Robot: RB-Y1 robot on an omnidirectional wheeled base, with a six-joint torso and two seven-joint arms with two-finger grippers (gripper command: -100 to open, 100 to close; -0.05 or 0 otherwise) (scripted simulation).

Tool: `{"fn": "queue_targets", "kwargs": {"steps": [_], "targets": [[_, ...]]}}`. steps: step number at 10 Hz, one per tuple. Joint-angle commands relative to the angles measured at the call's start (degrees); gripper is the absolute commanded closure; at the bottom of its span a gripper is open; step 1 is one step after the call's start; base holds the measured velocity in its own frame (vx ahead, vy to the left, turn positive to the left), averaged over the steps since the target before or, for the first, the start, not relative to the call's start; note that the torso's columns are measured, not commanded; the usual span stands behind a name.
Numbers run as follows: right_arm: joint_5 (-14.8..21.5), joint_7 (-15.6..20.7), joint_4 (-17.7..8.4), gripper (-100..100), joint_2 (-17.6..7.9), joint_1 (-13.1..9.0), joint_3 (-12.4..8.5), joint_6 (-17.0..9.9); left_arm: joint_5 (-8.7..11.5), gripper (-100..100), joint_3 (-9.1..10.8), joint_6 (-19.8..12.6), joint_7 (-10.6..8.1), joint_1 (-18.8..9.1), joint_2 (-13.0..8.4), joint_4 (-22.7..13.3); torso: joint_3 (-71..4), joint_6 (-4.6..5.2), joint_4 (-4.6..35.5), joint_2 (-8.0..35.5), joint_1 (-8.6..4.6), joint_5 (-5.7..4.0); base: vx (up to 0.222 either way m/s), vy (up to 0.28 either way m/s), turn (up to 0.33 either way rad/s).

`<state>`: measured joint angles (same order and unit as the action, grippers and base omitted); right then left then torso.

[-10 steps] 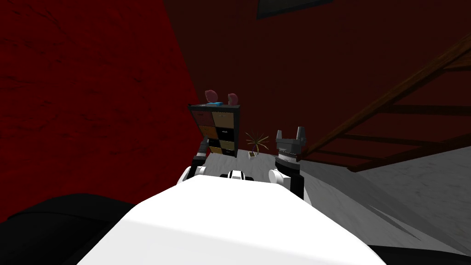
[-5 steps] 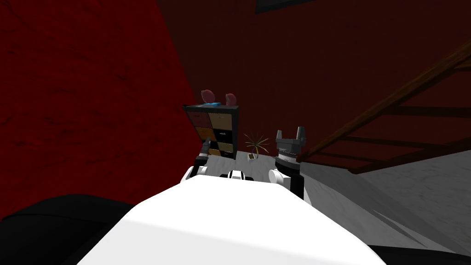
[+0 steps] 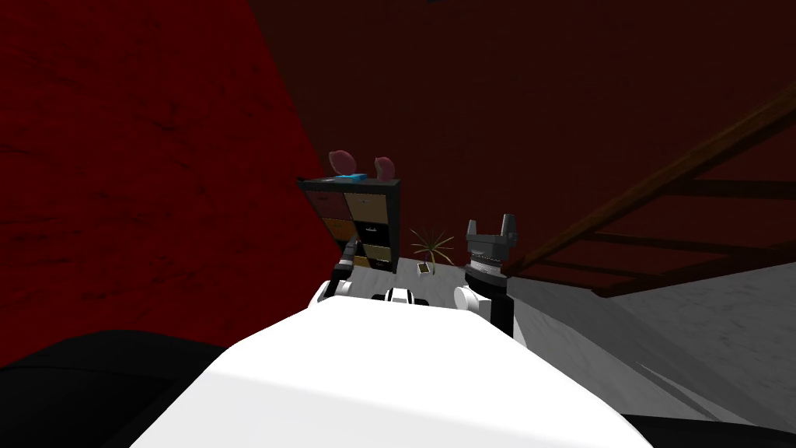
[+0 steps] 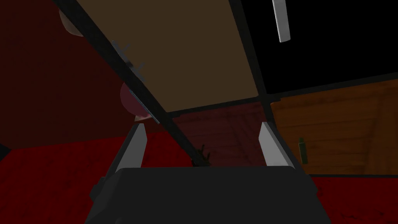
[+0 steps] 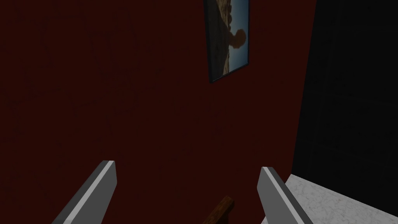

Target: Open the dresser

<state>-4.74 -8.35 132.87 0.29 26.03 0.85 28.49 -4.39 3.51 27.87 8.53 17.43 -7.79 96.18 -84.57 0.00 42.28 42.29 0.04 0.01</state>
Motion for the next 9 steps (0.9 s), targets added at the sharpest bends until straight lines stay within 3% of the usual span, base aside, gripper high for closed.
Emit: {"fn": "queue_targets", "kwargs": {"steps": [1,7,9], "targets": [[0.0,0.0,0.0,0,0.0,0.0,0.0,0.0,-0.1,-100,-0.05,-0.1,0.03,-1.4,0.1,-3.5,0.0,0.0,0.0,0.1,0.0,0.0,0.104,-0.023,-0.017],[0.0,0.0,0.0,0,0.0,0.0,0.0,0.0,-0.3,-100,-0.25,-0.4,0.09,-4.4,1.7,-11.4,0.0,0.0,0.0,0.1,0.0,0.0,0.124,-0.037,-0.018],[0.0,0.0,0.0,0,0.0,0.0,0.0,0.0,-0.3,-100,-0.32,-0.5,0.11,-5.4,3.4,-14.1,0.0,0.0,0.0,0.0,-0.08,-0.02,0.118,-0.042,-0.015]]}}
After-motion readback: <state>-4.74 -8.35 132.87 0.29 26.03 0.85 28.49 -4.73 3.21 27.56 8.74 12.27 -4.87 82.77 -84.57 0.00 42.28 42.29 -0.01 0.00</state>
